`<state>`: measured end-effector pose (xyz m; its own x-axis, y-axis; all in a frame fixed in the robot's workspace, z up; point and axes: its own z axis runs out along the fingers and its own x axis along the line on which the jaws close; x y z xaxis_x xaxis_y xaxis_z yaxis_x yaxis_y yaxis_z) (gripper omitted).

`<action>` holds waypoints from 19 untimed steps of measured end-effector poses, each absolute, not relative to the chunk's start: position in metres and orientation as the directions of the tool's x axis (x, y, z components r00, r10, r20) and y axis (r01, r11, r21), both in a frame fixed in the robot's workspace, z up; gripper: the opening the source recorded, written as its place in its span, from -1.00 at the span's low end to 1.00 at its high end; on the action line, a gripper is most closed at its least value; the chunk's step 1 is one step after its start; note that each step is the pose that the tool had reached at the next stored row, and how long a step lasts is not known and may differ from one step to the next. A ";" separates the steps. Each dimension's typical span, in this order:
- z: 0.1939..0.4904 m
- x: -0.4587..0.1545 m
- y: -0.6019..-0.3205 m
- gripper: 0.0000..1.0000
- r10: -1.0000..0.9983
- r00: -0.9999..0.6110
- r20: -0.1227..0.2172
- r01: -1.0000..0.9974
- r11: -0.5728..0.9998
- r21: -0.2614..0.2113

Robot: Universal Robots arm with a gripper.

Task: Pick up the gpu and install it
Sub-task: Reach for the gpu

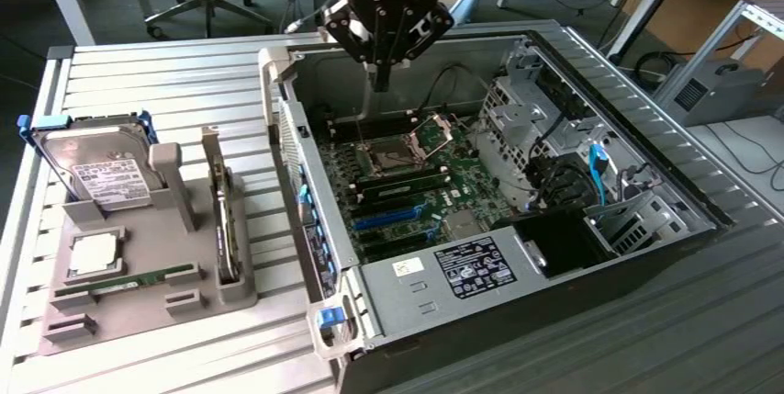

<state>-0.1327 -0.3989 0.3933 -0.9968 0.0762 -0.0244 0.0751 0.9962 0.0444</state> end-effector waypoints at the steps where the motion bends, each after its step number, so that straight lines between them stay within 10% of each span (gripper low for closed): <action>1: 0.393 -0.133 -0.399 -0.79 0.076 -0.997 -0.024 0.075 0.996 0.044; 19: 0.393 -0.146 -0.399 -0.79 0.076 -0.997 -0.024 0.075 0.996 0.044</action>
